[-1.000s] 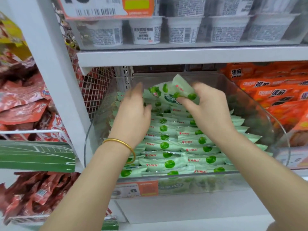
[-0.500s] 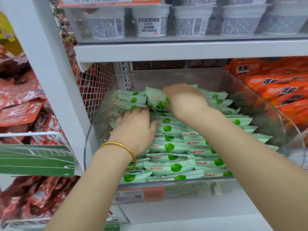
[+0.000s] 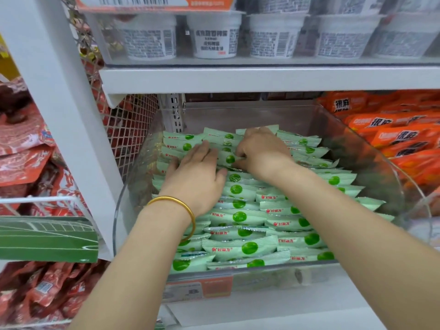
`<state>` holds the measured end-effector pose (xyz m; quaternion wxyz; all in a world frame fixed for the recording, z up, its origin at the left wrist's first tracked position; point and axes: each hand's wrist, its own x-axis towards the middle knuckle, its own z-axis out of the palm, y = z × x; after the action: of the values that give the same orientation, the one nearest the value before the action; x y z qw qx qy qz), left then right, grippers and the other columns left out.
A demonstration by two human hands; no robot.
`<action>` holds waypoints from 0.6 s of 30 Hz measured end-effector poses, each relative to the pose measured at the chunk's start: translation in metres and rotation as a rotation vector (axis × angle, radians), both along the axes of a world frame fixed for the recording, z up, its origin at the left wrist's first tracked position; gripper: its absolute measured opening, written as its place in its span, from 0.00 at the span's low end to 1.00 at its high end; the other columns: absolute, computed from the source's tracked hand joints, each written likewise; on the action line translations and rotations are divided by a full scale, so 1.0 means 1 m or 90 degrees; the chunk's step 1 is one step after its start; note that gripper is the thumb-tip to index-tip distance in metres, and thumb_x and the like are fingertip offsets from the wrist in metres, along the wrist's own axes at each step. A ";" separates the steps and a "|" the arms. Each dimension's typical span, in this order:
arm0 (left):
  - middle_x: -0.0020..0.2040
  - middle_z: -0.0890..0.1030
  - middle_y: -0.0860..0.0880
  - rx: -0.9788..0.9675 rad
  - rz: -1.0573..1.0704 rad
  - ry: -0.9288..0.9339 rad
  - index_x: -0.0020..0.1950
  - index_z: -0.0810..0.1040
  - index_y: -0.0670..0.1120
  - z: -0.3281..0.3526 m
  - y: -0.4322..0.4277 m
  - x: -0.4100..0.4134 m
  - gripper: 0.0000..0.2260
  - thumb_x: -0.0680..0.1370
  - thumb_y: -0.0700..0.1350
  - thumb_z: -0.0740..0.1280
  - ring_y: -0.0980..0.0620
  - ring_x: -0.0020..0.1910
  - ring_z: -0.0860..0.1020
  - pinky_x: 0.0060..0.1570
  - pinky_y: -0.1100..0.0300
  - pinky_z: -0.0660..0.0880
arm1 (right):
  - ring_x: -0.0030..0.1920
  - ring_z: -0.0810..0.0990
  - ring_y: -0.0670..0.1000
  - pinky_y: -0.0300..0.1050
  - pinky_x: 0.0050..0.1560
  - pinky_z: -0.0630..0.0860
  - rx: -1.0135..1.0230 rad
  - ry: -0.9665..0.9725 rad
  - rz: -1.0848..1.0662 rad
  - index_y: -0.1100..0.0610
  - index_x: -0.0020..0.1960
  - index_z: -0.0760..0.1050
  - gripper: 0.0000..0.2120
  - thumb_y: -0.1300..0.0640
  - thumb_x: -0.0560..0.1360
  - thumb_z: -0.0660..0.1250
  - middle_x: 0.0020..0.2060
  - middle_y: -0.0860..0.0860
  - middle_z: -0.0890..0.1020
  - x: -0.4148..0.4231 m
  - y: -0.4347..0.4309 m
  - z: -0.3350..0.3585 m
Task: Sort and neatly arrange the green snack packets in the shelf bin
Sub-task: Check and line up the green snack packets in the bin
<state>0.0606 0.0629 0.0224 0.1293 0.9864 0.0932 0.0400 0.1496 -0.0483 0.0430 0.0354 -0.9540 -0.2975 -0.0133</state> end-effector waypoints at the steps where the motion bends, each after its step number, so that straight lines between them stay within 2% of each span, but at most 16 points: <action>1: 0.78 0.47 0.51 0.012 0.002 0.012 0.77 0.53 0.48 0.000 0.000 0.001 0.24 0.82 0.53 0.51 0.53 0.76 0.46 0.74 0.48 0.45 | 0.64 0.66 0.57 0.48 0.57 0.69 -0.004 -0.011 0.001 0.54 0.53 0.79 0.15 0.45 0.75 0.66 0.56 0.54 0.72 0.000 -0.001 0.000; 4: 0.78 0.46 0.52 0.020 0.007 0.032 0.77 0.53 0.49 0.000 0.000 0.003 0.24 0.82 0.54 0.50 0.55 0.76 0.45 0.73 0.47 0.44 | 0.64 0.65 0.56 0.47 0.58 0.68 0.038 -0.039 -0.014 0.49 0.54 0.80 0.13 0.44 0.74 0.67 0.55 0.52 0.71 0.000 -0.006 0.004; 10: 0.78 0.51 0.52 0.031 0.003 0.050 0.76 0.55 0.49 -0.001 0.000 0.004 0.24 0.82 0.55 0.48 0.56 0.76 0.47 0.73 0.46 0.44 | 0.62 0.68 0.55 0.46 0.58 0.71 0.061 0.014 0.000 0.50 0.49 0.82 0.09 0.47 0.75 0.67 0.48 0.50 0.70 0.002 -0.007 0.000; 14: 0.78 0.49 0.53 0.020 0.005 0.030 0.76 0.54 0.49 0.000 -0.001 0.003 0.24 0.82 0.54 0.49 0.56 0.76 0.46 0.73 0.46 0.44 | 0.53 0.78 0.50 0.41 0.54 0.73 0.330 0.065 -0.069 0.50 0.47 0.83 0.06 0.51 0.74 0.69 0.50 0.48 0.82 0.013 -0.018 0.010; 15: 0.78 0.49 0.53 0.021 0.001 0.029 0.76 0.54 0.50 0.000 -0.001 0.003 0.24 0.82 0.54 0.49 0.56 0.76 0.46 0.74 0.46 0.45 | 0.53 0.78 0.50 0.40 0.53 0.73 0.350 0.048 -0.078 0.50 0.47 0.83 0.05 0.52 0.74 0.69 0.49 0.47 0.82 0.015 -0.016 0.008; 18: 0.78 0.49 0.53 0.026 -0.010 0.039 0.76 0.54 0.50 0.000 -0.001 0.004 0.23 0.82 0.53 0.48 0.56 0.76 0.46 0.73 0.45 0.44 | 0.58 0.74 0.55 0.47 0.57 0.74 0.263 0.004 -0.068 0.47 0.46 0.83 0.05 0.49 0.73 0.69 0.52 0.51 0.81 0.021 -0.002 -0.006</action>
<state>0.0648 0.0621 0.0220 0.1065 0.9903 0.0889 0.0109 0.1704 -0.0503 0.0373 0.2301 -0.9410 -0.2371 -0.0730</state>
